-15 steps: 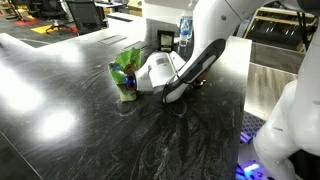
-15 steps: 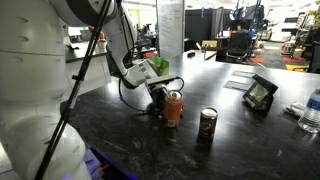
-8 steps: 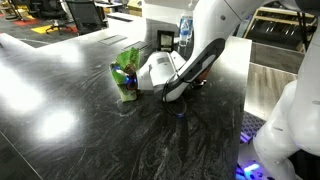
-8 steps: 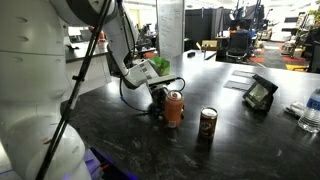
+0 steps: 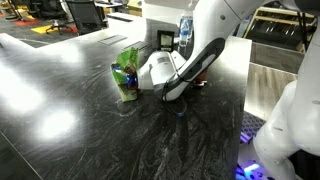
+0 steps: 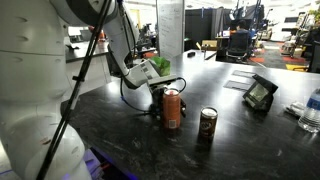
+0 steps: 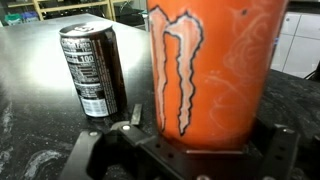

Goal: Move the orange can, then put the black can upright

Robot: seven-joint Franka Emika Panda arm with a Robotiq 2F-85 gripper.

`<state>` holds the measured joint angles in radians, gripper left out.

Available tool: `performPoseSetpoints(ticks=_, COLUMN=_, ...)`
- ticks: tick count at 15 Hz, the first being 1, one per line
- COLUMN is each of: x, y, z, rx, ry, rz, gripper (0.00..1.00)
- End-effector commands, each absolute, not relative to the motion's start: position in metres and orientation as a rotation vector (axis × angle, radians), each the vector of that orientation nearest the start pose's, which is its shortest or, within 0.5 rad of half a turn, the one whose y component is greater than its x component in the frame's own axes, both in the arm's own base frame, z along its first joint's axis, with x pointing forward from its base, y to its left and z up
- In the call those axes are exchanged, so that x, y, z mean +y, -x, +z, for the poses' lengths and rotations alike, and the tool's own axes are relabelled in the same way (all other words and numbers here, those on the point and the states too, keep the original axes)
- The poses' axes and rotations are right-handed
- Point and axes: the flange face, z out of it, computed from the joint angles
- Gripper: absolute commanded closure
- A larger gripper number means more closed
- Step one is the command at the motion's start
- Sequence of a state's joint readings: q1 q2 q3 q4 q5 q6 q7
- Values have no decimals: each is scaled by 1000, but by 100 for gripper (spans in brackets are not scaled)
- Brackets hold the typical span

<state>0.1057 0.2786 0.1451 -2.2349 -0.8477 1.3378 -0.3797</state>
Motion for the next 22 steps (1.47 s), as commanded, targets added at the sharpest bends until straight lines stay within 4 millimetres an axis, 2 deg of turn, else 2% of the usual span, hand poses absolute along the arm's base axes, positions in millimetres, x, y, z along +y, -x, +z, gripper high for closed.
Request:
performPoseSetpoints(ticks=1, x=15, y=-446, z=255, rx=1014, ry=-1864, rz=-1340, gripper=0)
performPoseSetpoints(ticks=5, x=33, y=-465, z=275, rx=1061, ry=-2037, rz=-1173, gripper=0)
performPoseSetpoints(ticks=8, x=44, y=-479, z=300, rx=1063, ry=-2162, rz=-1006, gripper=0)
performPoseSetpoints(ticks=10, x=47, y=-484, z=326, rx=1052, ry=-2243, rz=-894, gripper=0)
performPoseSetpoints(ticks=13, x=48, y=-485, z=376, rx=1017, ry=-2364, rz=-729, gripper=0)
performPoseSetpoints(ticks=18, x=40, y=-479, z=457, rx=949, ry=-2588, rz=-466, gripper=0)
performPoseSetpoints(ticks=22, x=38, y=-469, z=507, rx=935, ry=-2758, rz=-218, gripper=0)
